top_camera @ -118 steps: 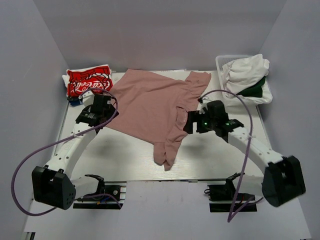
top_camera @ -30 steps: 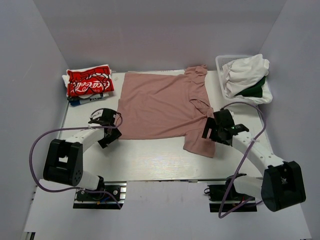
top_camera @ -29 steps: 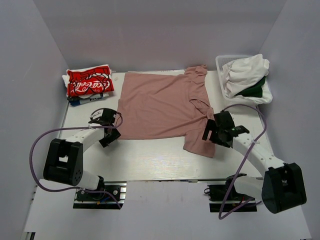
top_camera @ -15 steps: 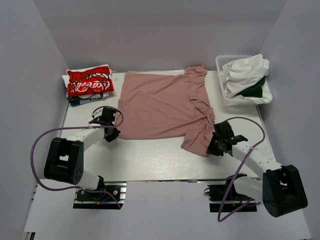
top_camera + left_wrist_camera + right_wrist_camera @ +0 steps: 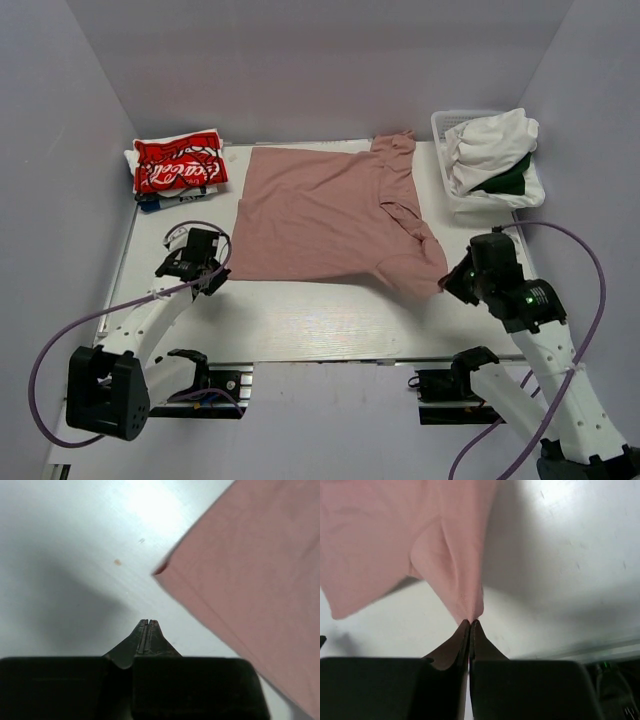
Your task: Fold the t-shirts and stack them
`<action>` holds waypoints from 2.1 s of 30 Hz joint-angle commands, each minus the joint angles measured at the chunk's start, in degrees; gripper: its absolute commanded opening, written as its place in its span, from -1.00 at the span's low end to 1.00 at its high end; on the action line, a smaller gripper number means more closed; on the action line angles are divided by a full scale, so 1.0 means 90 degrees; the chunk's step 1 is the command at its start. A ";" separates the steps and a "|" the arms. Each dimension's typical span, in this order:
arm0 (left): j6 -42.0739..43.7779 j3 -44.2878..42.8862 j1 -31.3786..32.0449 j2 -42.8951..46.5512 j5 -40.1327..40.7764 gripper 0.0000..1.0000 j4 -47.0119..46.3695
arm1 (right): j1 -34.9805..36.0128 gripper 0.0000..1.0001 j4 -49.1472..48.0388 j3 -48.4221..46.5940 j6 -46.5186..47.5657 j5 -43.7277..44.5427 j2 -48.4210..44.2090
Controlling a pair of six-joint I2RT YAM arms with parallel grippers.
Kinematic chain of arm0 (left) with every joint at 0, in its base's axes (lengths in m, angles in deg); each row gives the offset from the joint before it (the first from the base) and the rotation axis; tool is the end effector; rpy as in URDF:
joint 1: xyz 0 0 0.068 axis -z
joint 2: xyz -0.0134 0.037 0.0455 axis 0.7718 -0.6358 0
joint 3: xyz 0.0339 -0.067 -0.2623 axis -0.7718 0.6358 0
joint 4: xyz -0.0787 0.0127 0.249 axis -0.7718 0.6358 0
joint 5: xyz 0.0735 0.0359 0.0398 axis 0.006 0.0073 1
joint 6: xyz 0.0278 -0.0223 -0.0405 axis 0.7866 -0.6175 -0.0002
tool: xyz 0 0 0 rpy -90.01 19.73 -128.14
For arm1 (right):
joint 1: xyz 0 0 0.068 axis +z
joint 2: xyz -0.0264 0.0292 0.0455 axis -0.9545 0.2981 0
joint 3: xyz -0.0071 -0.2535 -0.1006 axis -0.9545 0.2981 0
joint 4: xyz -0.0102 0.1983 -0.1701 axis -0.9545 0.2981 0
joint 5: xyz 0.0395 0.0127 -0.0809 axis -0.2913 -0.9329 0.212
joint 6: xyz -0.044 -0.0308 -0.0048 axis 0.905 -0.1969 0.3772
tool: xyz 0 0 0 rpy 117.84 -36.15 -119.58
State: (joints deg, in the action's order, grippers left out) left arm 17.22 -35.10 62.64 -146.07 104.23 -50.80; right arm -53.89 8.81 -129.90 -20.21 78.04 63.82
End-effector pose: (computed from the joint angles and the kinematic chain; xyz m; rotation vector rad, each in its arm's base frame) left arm 0.1962 -0.0323 0.2019 -0.9726 2.3784 -0.0619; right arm 0.1253 0.0356 0.3124 0.6563 2.2711 0.3415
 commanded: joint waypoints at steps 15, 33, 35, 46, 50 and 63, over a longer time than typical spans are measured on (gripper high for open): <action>0.0345 -0.1113 0.0079 -0.0774 -0.0177 0.99 -0.0311 | 0.0044 0.81 0.0177 0.0028 0.0951 0.0789 0.1267; 0.1303 -0.2317 0.0100 -0.4467 -0.1585 0.99 -0.1222 | 0.0611 0.81 -0.4076 -0.3321 0.4194 0.1648 0.7273; 0.1235 -0.1918 0.0031 -0.4398 -0.1360 0.99 -0.0909 | 0.0601 0.81 -0.4095 -0.3778 0.4341 0.1697 0.7759; 0.0600 -0.1133 -0.0097 -0.3501 -0.0002 0.99 0.0273 | 0.0688 0.81 -0.4115 -0.4737 0.4937 0.1513 0.8845; 0.0882 -0.1601 -0.0097 -0.3500 -0.0070 0.99 0.0060 | 0.0844 0.81 -0.4124 -0.4836 0.5316 0.0926 0.9022; 0.1499 -0.3945 -0.0038 -0.4759 -0.0880 0.99 -0.1249 | 0.1206 0.81 -0.4075 -0.4807 0.5240 0.1121 0.9266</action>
State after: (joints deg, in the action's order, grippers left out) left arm 28.84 -66.40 62.25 -186.65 99.55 -58.91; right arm -42.24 -27.99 -171.12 26.73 85.28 145.50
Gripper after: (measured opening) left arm 0.996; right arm 0.905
